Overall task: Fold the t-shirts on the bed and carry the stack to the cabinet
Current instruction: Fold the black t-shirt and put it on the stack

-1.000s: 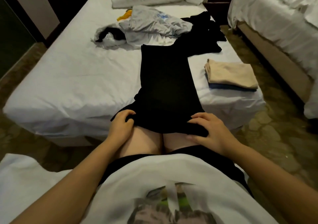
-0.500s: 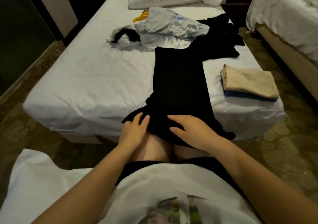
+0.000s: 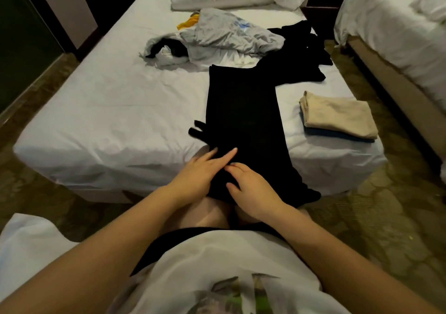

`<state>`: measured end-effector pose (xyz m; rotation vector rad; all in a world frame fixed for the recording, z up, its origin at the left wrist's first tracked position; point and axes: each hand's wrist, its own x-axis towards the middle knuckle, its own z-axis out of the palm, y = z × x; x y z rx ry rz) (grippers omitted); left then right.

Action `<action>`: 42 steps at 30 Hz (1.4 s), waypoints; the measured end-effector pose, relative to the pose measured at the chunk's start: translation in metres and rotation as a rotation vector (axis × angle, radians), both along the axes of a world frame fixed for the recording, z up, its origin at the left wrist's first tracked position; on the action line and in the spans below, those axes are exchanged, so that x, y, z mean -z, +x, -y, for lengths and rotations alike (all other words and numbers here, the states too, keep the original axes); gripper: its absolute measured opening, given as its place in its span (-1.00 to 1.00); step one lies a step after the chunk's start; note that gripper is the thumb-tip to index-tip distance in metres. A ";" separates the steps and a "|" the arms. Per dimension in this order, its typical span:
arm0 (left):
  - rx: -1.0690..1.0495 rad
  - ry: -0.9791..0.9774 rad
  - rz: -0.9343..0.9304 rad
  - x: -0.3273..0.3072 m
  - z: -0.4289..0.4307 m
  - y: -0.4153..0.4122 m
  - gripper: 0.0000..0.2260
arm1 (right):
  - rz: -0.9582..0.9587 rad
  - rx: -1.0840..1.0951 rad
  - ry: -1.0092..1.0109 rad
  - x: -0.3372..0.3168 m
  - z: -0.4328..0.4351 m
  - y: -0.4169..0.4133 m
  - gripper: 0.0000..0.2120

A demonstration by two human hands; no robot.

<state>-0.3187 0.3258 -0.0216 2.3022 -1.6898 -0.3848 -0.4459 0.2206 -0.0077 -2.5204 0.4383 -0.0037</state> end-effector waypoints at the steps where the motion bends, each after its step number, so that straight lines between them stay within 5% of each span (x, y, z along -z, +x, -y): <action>1: 0.042 0.030 0.024 -0.003 0.001 0.000 -0.28 | 0.023 0.058 0.062 -0.001 0.002 -0.001 -0.59; 6: 0.070 0.104 0.001 0.000 -0.001 0.000 -0.36 | 0.075 0.352 0.300 -0.008 0.016 0.000 -0.69; 15: 0.039 0.066 -0.087 0.014 -0.005 0.007 -0.32 | -0.159 0.453 0.185 -0.005 0.066 0.073 -0.40; 19: 0.021 0.084 -0.094 0.014 -0.005 0.006 -0.40 | -0.196 0.413 0.293 0.004 0.072 0.100 -0.27; 26: -0.007 0.107 -0.071 0.019 -0.006 0.010 -0.41 | -0.235 0.148 0.058 0.003 0.060 0.121 -0.61; 31: -0.024 0.106 -0.112 0.020 -0.006 0.010 -0.35 | 0.033 0.377 0.250 0.006 0.078 0.109 -0.81; 33: -0.030 0.092 -0.104 0.018 -0.006 0.009 -0.34 | -0.016 0.436 0.256 0.011 0.092 0.095 -0.68; 36: -0.025 0.078 -0.098 0.018 -0.007 0.007 -0.33 | -0.244 0.403 0.152 0.021 0.101 0.084 -0.75; 42: -0.069 0.020 -0.168 0.019 -0.007 0.007 -0.36 | -0.225 0.444 0.285 0.014 0.078 0.116 -0.29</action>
